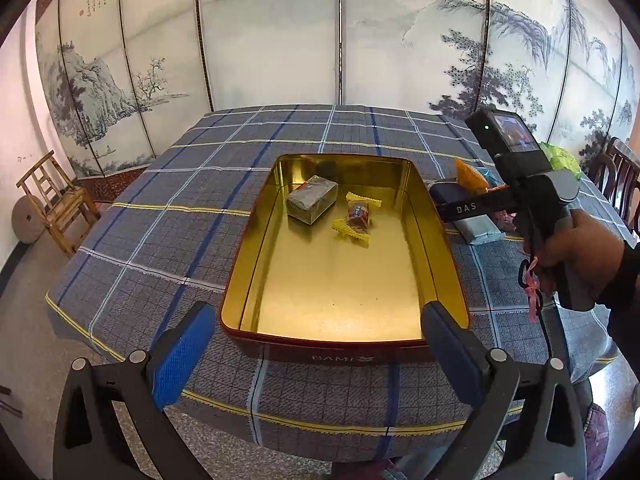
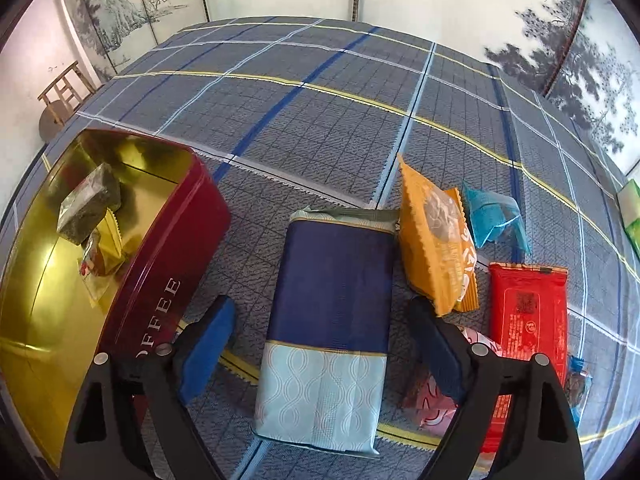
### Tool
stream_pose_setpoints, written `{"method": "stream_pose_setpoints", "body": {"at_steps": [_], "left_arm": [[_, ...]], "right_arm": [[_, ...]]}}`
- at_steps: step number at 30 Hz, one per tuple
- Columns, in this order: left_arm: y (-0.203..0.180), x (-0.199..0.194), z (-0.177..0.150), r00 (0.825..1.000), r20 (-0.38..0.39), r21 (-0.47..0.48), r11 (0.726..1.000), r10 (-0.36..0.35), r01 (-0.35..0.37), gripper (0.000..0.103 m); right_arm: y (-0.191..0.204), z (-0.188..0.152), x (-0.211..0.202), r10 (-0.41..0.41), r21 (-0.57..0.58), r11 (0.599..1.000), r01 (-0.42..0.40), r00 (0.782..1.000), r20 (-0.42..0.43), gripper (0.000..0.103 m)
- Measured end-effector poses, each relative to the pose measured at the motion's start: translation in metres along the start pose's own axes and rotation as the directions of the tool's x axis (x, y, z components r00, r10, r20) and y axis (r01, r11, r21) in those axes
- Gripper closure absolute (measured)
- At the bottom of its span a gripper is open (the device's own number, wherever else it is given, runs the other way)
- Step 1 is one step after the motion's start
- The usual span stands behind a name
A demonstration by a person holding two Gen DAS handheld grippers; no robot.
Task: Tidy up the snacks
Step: 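Grasp the blue-and-white wrapped pastry with the right gripper, then grasp the orange snack packet with the left gripper while the right gripper holds the pastry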
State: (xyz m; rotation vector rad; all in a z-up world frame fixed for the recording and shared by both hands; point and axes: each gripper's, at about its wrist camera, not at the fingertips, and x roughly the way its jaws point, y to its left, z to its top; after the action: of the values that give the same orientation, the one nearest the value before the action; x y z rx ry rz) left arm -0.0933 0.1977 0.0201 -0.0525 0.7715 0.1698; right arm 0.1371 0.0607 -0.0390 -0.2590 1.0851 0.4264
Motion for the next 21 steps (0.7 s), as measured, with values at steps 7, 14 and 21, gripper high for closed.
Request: {"method": "stream_pose_setpoints", "body": {"at_steps": [7, 14, 21], "left_arm": [[-0.006, -0.005, 0.000, 1.000, -0.006, -0.007, 1.000, -0.011, 0.011, 0.001], [-0.033, -0.025, 0.003, 0.998, 0.046, 0.093, 0.995, -0.047, 0.043, 0.001], [-0.087, -0.035, 0.016, 0.975, 0.036, 0.234, 0.950, -0.219, 0.205, 0.001]], "right_arm": [[-0.007, -0.031, -0.024, 0.044, -0.056, 0.998, -0.043, 0.999, 0.016, 0.052], [-0.019, -0.111, -0.109, 0.199, 0.044, 0.977, -0.208, 0.967, 0.162, 0.052], [-0.151, -0.169, -0.156, -0.044, 0.330, 0.943, -0.039, 0.970, 0.238, 0.052]]}}
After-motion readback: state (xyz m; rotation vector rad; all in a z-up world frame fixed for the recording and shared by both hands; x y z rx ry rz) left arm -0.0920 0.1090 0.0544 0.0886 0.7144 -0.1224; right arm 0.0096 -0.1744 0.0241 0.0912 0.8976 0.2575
